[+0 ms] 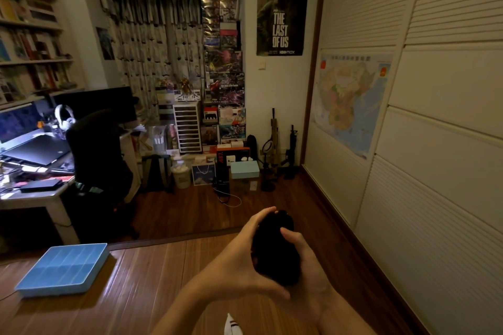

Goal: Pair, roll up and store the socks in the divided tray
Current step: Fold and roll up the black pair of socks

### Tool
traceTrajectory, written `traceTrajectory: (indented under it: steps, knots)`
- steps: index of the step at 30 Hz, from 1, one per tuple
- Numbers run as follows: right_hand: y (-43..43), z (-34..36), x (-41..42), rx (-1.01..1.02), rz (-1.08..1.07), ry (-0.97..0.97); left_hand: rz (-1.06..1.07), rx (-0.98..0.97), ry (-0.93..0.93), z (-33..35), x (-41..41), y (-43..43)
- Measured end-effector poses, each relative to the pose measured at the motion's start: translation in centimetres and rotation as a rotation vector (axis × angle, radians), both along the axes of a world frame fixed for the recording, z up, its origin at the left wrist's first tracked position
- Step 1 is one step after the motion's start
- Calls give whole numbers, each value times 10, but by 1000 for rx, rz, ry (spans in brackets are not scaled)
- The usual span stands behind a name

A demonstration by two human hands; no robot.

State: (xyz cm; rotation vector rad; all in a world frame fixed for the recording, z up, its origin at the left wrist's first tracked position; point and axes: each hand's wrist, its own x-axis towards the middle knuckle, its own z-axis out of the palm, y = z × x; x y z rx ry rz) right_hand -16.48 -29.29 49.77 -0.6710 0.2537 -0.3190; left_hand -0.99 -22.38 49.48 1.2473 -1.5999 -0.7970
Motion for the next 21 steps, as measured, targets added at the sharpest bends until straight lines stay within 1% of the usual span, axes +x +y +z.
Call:
traceTrajectory:
  steps: [4,6,12,15,16,18,19,21]
  knots:
    - [0,1,0,3,-25,-7,109,-100,-75,1,-5,-1]
    - [-1,1,0,2,-47,-7,139,-114,-82,0,-4,-1]
    - [-2,-1,3,-33,-130,12,134,-149,-156,-1,-1,2]
    - [-7,-4,2,-60,-166,28,92,-132,-141,-4,3,1]
    - [-8,-5,2,-69,-185,47,74,-110,-107,-6,4,1]
    - [-11,-6,3,-178,-242,129,64,-41,13,-7,7,2]
    - [-11,-6,4,-284,-274,190,79,-15,55,-6,8,2]
    - [-13,-3,4,-594,-301,332,124,-2,40,-1,11,2]
